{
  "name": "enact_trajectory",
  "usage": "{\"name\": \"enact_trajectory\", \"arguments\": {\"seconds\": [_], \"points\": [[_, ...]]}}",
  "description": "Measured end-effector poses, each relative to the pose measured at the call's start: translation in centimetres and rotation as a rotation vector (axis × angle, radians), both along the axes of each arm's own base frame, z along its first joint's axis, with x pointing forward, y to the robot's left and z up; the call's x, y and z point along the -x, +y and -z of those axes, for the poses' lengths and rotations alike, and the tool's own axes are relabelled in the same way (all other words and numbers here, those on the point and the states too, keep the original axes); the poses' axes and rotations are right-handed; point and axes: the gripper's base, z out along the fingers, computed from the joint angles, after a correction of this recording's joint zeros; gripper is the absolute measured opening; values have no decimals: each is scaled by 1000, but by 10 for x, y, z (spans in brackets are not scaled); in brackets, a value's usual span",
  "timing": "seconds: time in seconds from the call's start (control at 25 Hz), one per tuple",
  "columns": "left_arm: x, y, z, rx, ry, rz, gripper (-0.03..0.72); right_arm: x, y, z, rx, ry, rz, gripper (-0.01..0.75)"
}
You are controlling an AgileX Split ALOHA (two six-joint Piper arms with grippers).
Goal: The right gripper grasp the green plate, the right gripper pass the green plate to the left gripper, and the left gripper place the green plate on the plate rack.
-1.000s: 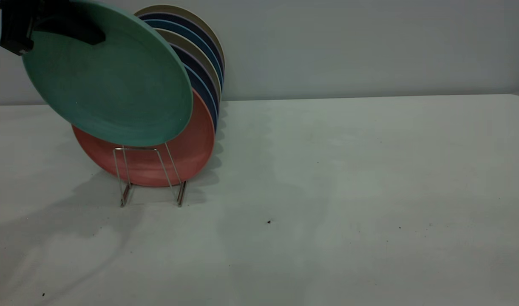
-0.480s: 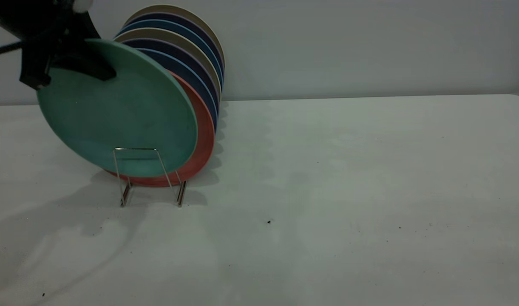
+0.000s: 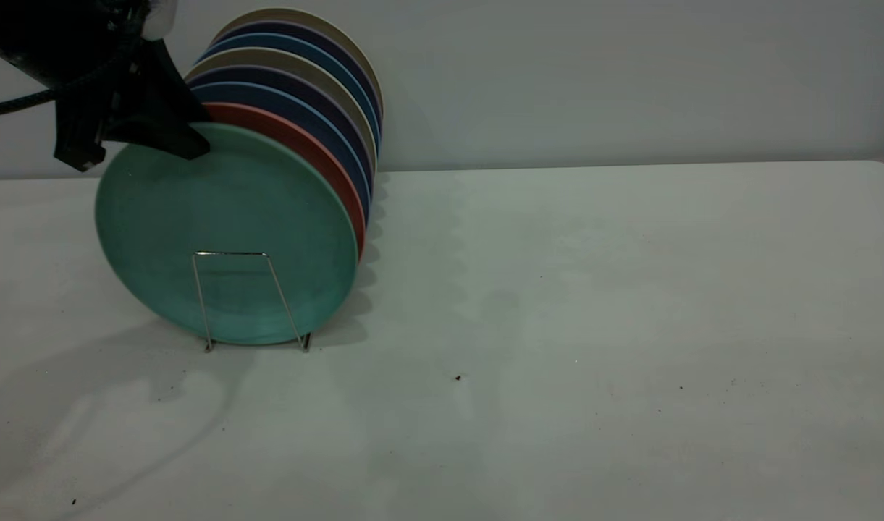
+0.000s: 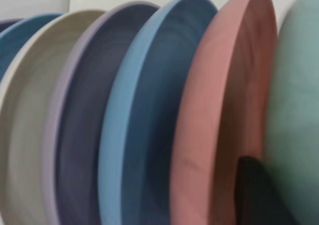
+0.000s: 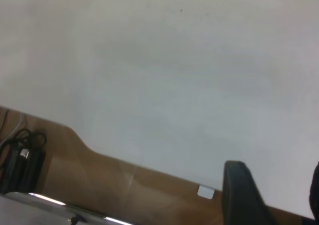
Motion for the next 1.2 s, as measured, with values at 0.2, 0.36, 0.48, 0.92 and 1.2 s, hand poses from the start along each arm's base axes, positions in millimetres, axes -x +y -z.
{"name": "enact_trajectory", "arguments": {"seconds": [0.2,0.36,0.48,0.92,1.2], "points": [[0,0,0,22,26,-39,376,0,0,0,-1,0,2,351],[1,0,0,29,35,-47,413,0,0,0,-1,0,2,351],[2,-1,-5,37,32,-56,420,0,0,0,-1,0,2,351],[11,2,-27,52,61,-139,502,0,0,0,-3,1,3,351],[35,2,-75,81,43,-170,503,-1,0,7,-5,26,5,351]]}}
